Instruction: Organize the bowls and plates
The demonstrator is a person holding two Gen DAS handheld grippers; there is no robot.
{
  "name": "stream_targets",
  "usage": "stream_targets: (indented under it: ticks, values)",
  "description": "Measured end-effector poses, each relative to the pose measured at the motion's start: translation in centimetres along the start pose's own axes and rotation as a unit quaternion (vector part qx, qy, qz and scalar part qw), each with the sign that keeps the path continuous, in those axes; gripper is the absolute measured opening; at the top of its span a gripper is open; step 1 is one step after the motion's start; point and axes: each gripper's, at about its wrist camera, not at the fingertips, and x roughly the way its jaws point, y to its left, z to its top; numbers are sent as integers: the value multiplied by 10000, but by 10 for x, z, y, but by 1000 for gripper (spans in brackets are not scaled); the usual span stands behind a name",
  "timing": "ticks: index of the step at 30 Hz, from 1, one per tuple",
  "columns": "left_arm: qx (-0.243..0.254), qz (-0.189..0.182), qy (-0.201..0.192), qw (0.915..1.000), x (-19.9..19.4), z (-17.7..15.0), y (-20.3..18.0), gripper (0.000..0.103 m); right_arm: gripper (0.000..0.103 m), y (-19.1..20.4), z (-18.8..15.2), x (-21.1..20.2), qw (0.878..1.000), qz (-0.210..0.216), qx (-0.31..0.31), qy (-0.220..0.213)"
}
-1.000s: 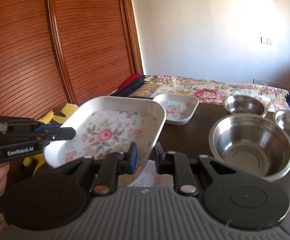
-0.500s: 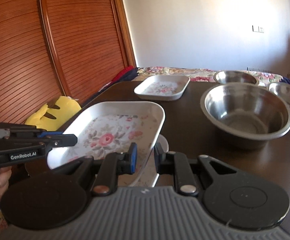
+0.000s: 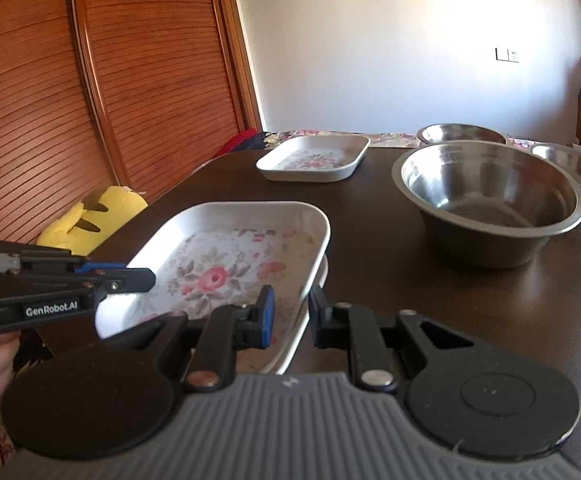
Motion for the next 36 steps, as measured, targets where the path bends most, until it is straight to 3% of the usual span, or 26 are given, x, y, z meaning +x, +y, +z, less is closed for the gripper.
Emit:
stream_targets:
  ticks: [15,31,36]
  values:
    - [265,291,-62,9992,5,-7,-6,14,21,-2,-5,5,9999,-5,115,-65]
    - [85,169,-34,9998,6,-10,1,16,22,-1,-8,3,9997,22,187,-121]
    - [68,99,-108,9999,0,-6,2,22,22,2,-1,-3,9998,-11,85,-204]
